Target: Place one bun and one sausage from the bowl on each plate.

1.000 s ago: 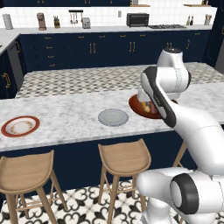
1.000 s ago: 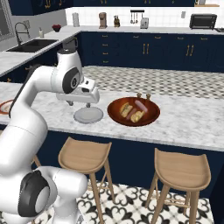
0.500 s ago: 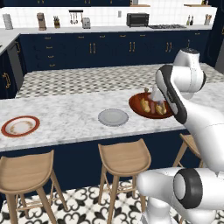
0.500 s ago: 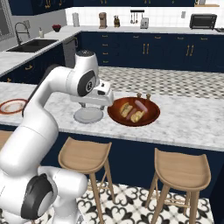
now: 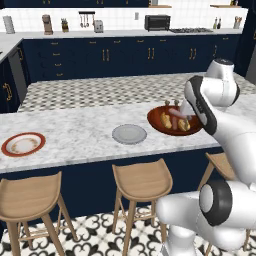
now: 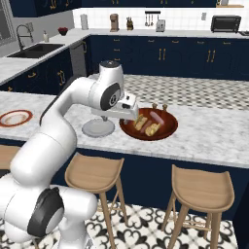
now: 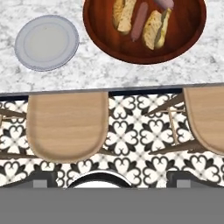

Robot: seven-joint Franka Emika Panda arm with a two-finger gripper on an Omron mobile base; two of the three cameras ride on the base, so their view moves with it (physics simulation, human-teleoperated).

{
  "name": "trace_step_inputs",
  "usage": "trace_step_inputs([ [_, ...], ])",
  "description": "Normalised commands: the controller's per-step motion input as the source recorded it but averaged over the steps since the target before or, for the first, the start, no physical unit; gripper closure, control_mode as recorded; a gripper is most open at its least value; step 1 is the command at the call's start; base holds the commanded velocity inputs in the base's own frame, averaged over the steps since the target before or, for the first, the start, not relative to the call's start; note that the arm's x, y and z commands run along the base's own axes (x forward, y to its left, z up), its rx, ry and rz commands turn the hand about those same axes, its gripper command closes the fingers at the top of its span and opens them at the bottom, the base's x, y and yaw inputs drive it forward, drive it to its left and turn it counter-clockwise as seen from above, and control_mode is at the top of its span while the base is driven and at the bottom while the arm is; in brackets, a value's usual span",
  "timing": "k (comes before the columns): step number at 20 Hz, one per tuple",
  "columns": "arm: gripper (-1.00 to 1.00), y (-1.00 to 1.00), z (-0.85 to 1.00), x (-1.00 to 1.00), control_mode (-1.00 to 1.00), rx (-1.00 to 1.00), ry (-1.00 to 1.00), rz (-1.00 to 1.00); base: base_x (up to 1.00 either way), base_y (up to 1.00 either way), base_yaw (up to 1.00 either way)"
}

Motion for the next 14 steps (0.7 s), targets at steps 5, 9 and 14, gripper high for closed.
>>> trace_step_inputs([
  [5,-1.00,-0.44,-0.23,0.47,-1.00,0.04,0.00,-0.03,0.00,0.00,0.00],
  [9,-1.00,-0.38,-0.31,0.45,-1.00,0.04,0.00,-0.04,0.00,0.00,0.00],
  [14,-1.00,-0.25,-0.35,0.39,-1.00,0.01,0.00,-0.03,0.00,0.00,0.00],
])
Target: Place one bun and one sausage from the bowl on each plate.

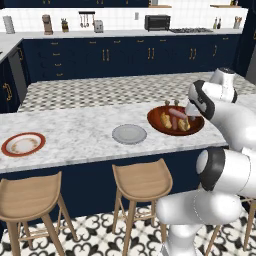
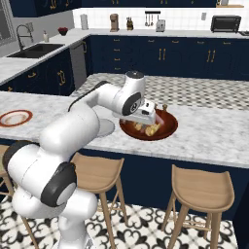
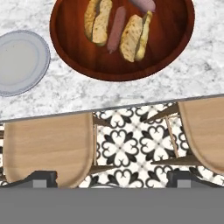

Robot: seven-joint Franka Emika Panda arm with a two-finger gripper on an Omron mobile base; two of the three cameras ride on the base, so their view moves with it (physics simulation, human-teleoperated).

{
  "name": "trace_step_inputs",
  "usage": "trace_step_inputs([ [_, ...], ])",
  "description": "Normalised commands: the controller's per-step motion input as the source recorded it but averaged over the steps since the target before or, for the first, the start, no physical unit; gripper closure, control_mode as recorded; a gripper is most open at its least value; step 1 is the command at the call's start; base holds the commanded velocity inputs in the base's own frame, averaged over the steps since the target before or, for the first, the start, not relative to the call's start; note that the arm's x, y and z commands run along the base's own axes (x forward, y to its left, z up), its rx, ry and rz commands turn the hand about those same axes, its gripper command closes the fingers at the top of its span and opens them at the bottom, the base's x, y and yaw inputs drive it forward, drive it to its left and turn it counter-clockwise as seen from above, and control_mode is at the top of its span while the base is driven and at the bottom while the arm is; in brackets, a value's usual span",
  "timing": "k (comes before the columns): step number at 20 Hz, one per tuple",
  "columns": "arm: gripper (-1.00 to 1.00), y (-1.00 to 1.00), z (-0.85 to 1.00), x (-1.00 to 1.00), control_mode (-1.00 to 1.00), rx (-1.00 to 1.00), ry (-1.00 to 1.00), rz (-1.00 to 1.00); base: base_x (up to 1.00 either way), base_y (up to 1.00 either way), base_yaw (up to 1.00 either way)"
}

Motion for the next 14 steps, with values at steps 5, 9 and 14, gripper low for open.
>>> trace_step_inputs([
  [5,-1.00,-0.07,-0.41,0.36,-1.00,0.00,0.00,-0.04,0.00,0.00,0.00],
  [9,-1.00,-0.05,-0.43,0.34,-1.00,0.00,0.00,-0.04,0.00,0.00,0.00],
  [14,-1.00,-0.14,-0.31,0.37,-1.00,0.00,0.00,-0.04,0.00,0.00,0.00],
])
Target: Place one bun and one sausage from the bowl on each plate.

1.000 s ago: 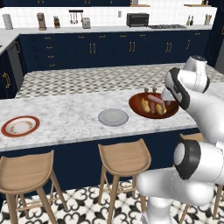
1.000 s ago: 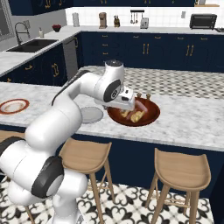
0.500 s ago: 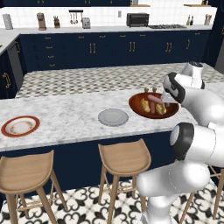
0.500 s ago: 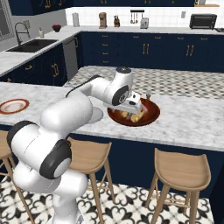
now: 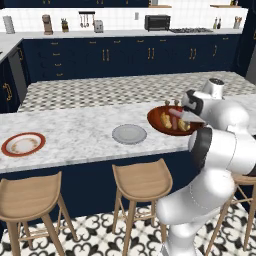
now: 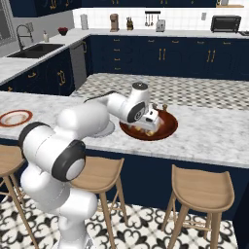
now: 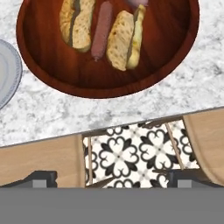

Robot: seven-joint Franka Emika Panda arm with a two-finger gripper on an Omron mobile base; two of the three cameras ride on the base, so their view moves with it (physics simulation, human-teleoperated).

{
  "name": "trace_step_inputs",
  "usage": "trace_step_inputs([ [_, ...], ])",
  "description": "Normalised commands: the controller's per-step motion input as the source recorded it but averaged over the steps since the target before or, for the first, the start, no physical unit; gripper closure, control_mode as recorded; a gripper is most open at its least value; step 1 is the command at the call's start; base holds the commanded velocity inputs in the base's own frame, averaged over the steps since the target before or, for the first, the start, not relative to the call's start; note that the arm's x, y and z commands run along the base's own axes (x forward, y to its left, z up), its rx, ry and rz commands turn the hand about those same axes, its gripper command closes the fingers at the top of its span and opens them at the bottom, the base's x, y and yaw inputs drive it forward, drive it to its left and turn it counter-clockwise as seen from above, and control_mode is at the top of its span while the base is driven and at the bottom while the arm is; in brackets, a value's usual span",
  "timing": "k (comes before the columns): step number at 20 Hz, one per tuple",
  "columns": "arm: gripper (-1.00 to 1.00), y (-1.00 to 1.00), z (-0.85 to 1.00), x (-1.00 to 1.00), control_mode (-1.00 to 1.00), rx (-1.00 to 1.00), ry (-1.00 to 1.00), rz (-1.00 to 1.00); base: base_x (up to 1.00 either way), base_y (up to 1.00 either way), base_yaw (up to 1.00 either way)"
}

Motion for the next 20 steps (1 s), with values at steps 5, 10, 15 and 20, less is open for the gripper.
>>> trace_step_inputs([
  [5,-1.00,-0.23,-0.27,0.35,-1.00,0.03,0.00,-0.01,0.00,0.00,0.00],
  [10,-1.00,-0.25,-0.06,0.35,-1.00,0.06,0.00,-0.01,0.00,0.00,0.00],
  [15,-1.00,-0.04,-0.06,0.47,-1.00,0.01,0.00,-0.02,0.00,0.00,0.00],
  [20,-1.00,-0.08,-0.24,0.52,-1.00,0.02,0.00,-0.01,0.00,0.00,0.00],
])
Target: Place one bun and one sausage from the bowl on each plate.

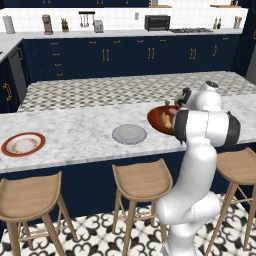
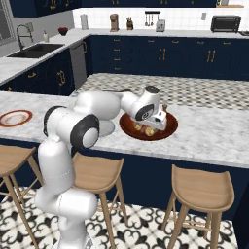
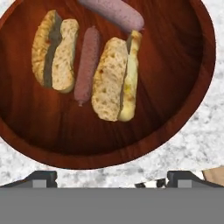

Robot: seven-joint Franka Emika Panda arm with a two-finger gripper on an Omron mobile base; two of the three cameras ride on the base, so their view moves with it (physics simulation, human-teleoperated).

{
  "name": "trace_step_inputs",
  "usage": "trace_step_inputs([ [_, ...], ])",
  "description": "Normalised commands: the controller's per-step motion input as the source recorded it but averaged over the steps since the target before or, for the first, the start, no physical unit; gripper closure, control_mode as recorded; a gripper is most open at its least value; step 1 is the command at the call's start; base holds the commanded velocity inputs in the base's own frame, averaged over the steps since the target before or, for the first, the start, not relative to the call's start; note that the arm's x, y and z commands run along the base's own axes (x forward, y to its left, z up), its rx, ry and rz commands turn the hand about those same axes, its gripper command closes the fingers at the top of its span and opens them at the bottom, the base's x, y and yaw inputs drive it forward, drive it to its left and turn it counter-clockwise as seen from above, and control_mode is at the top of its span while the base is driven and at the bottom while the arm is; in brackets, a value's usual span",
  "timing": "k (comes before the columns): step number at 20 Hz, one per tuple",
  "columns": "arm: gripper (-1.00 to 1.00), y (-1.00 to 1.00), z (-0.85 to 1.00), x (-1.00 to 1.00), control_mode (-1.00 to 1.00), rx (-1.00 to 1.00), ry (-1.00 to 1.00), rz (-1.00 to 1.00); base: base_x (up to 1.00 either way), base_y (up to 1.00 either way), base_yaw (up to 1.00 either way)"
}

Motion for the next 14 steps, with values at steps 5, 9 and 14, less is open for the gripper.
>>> trace_step_inputs([
  [5,-1.00,-0.19,-0.38,0.28,-1.00,0.03,0.00,-0.01,0.00,0.00,0.00],
  [9,-1.00,-0.18,-0.29,0.19,-1.00,0.03,0.00,0.00,0.00,0.00,0.00],
  [14,-1.00,0.00,-0.16,0.18,-1.00,0.00,0.00,-0.01,0.00,0.00,0.00],
])
